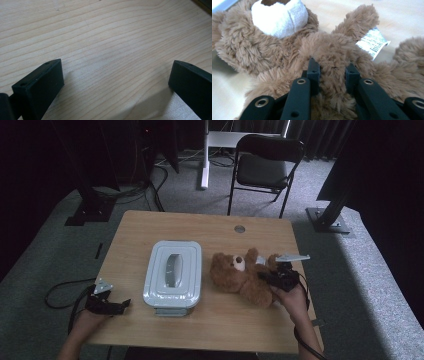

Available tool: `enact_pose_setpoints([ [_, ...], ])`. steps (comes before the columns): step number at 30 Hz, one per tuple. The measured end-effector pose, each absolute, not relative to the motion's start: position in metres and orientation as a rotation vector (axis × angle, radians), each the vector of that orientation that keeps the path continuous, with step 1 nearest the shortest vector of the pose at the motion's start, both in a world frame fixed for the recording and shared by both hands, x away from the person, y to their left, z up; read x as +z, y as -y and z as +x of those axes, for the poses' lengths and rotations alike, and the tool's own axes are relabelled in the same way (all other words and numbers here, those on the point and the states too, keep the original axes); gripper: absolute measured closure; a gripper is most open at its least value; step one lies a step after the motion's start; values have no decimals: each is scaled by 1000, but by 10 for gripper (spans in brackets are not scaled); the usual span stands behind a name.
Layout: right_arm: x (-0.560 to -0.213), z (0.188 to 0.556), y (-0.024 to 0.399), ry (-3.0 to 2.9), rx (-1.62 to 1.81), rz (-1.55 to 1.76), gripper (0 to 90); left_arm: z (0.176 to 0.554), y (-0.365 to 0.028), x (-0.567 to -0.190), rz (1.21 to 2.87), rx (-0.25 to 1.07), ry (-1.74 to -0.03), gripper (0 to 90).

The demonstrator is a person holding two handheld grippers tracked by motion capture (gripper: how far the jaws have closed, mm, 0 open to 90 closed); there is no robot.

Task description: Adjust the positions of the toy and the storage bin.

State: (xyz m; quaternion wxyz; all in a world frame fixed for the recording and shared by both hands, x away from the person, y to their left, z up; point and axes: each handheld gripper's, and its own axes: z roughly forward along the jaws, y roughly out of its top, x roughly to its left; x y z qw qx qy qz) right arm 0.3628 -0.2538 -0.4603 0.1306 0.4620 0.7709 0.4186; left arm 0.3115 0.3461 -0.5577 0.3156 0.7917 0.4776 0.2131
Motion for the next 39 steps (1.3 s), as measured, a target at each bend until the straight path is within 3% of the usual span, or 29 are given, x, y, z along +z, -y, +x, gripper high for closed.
enact_pose_setpoints([
  [8, -445, 405, 236, -2064, 1166, 1439, 730, 312, -346, -558, 2086, 561, -1257, 4],
  [16, -481, 427, 220, -2044, 1115, 1534, 707, 312, -346, -558, 2085, 561, -1257, 4],
  [24, -468, 421, 228, -2051, 1133, 1514, 442, 311, -346, -558, 2085, 561, -1258, 4],
  [30, -459, 402, 248, -2006, 1160, 1504, 299, 311, -346, -558, 2086, 561, -1258, 4],
  [39, -468, 365, 292, -2005, 1119, 1576, 201, 311, -346, -558, 2086, 561, -1258, 4],
])
